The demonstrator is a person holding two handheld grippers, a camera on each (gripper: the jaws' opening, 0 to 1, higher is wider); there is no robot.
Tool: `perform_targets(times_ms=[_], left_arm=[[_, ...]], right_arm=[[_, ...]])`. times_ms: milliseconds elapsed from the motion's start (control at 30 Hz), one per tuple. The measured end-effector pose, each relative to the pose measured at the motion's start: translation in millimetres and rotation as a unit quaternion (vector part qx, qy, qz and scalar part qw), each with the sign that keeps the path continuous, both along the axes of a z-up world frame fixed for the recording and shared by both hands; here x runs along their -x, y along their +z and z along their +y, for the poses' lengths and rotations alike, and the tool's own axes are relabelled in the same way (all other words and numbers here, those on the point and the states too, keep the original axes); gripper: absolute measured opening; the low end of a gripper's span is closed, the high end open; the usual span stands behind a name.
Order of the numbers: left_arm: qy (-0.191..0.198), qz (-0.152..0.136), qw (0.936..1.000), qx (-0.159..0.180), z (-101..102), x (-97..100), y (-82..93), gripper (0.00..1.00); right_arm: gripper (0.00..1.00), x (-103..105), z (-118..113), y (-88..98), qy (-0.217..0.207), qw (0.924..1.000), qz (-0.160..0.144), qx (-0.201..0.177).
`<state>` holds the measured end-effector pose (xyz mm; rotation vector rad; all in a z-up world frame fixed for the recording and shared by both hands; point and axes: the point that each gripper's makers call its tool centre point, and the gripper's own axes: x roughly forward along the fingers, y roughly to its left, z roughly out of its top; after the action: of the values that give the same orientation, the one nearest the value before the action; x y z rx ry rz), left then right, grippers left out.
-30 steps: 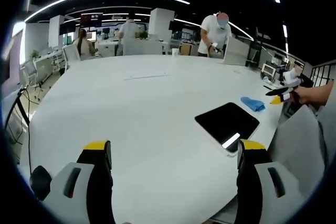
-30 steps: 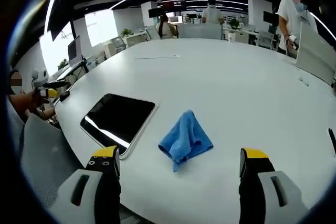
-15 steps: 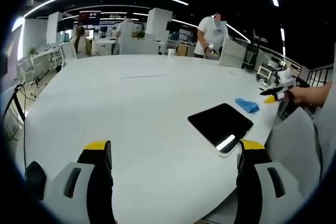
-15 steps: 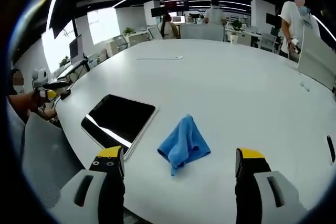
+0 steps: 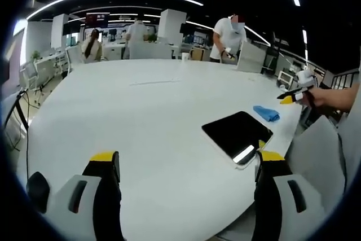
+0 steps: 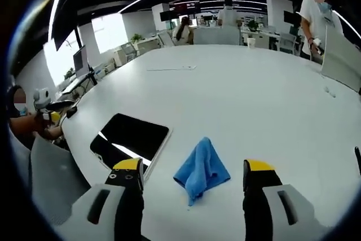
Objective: Wipe the mirror surface with the cleaning cloth until all visible marks leave the cleaned area.
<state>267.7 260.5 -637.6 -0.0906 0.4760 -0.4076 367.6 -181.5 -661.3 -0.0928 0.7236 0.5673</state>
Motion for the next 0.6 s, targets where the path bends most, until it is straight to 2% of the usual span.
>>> perform_targets(times_ms=[133,200,267,367,600], left_arm=[[0.000,-0.002,1.0000,0.004,-3.7,-0.2,0.9,0.99],[0.000,-0.003,1.0000,0.005,-5.6,0.3,0.7,0.99],[0.000,-0.003,1.0000,0.008,-6.2,0.7,0.5,0.98],[0.000,-0.001,1.0000,0.007,-6.5,2.0,-1.0,0.98],[-0.001,0.006,1.0000,0.003,-5.9,5.4,-4.1,0.98]], right_arm=[[0.52,-8.1,3.4,-10.4,0.003,0.9995,0.013,0.028],[0.40,-8.9,0.4,-26.5,-0.001,0.9981,0.038,0.048],[0.32,-10.1,1.4,-41.6,-0.009,0.9969,0.061,0.050],[0.29,-16.5,-1.0,-57.6,-0.018,0.9954,0.068,0.065],[0.11,-24.2,-6.5,-77.0,-0.039,0.9917,0.077,0.096]])
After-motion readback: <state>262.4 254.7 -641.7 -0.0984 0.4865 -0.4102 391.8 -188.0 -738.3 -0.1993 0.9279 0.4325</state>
